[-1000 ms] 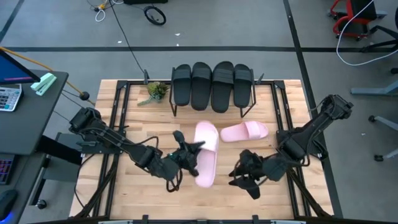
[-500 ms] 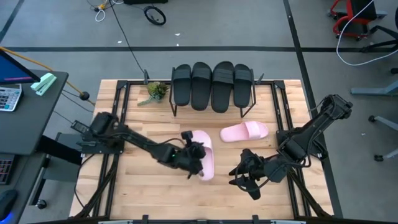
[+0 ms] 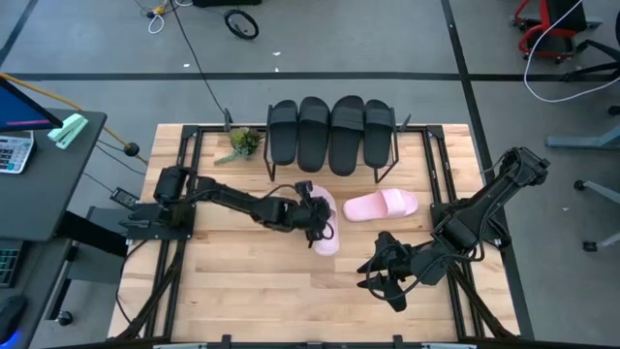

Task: Pick and place slides into the shelf
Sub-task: Put the pink slide under the shelf

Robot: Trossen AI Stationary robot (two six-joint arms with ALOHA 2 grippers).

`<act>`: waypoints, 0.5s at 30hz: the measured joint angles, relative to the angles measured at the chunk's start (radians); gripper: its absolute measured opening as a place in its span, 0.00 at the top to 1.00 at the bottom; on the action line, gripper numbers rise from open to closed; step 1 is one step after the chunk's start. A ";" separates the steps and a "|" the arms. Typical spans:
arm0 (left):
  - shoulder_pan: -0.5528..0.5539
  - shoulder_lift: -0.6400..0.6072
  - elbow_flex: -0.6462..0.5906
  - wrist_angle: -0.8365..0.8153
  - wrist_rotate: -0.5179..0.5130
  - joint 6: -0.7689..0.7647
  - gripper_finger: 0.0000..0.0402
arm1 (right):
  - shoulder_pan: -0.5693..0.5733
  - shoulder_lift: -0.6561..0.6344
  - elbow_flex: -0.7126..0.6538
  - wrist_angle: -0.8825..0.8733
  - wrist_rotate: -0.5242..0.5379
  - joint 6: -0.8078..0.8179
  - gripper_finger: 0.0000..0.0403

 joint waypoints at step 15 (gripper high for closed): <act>0.029 0.053 0.002 -0.015 -0.014 0.058 0.97 | -0.008 0.172 -0.058 -0.095 0.146 -0.465 0.56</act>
